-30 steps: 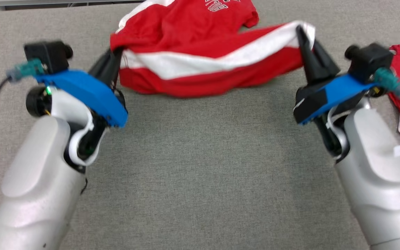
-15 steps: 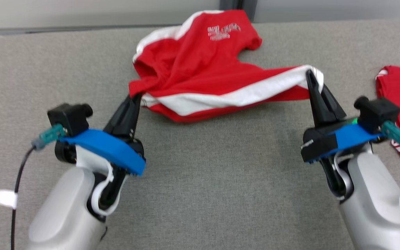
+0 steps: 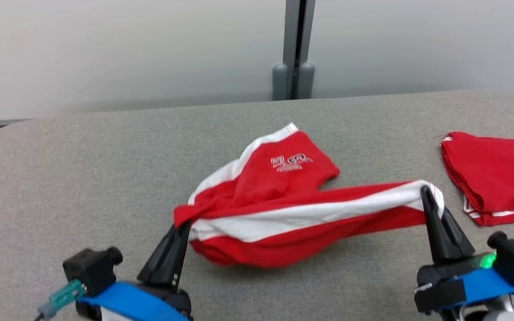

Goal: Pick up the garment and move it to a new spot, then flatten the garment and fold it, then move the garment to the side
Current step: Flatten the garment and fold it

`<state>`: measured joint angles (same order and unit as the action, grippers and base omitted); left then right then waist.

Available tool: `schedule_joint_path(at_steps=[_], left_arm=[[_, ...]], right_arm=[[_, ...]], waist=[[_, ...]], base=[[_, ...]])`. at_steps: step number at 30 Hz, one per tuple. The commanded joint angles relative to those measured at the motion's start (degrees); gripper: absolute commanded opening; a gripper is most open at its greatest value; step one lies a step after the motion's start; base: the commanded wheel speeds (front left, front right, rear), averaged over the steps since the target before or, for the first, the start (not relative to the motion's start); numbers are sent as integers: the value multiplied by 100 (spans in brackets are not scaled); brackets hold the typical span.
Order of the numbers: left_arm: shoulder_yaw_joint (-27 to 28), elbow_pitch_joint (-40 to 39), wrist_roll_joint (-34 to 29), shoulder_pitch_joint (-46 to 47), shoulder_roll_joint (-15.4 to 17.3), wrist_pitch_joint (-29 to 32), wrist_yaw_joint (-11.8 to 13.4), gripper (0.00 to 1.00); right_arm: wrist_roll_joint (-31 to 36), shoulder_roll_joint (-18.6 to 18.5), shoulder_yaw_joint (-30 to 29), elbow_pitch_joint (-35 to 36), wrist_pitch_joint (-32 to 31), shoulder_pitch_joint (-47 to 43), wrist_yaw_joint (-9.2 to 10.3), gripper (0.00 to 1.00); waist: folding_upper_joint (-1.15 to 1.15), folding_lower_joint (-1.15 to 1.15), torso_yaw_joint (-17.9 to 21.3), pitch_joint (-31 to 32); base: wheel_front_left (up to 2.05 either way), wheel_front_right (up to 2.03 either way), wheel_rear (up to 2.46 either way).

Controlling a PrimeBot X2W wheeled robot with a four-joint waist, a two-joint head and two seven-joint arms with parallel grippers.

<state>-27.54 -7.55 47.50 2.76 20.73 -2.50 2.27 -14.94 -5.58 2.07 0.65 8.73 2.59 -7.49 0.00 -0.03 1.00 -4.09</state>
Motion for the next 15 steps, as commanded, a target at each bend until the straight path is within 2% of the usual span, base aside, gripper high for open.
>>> schedule_joint_path(at_steps=[1,6,15], left_arm=[[11,-176,26,-214,91,53,120,0],[-129,-491,47,-624,187,292,341,0],[-322,98,225,-461,33,582,291,0]], right_arm=[[81,47,-63,229,-143,-238,-1,0],[178,118,-157,629,-543,-571,-1,0],[160,157,-338,240,-468,-150,0,0]], waist=[[0,3,59,64],[0,3,-46,-25],[0,3,-322,-321]], base=[[0,0,0],[0,0,0],[0,0,0]])
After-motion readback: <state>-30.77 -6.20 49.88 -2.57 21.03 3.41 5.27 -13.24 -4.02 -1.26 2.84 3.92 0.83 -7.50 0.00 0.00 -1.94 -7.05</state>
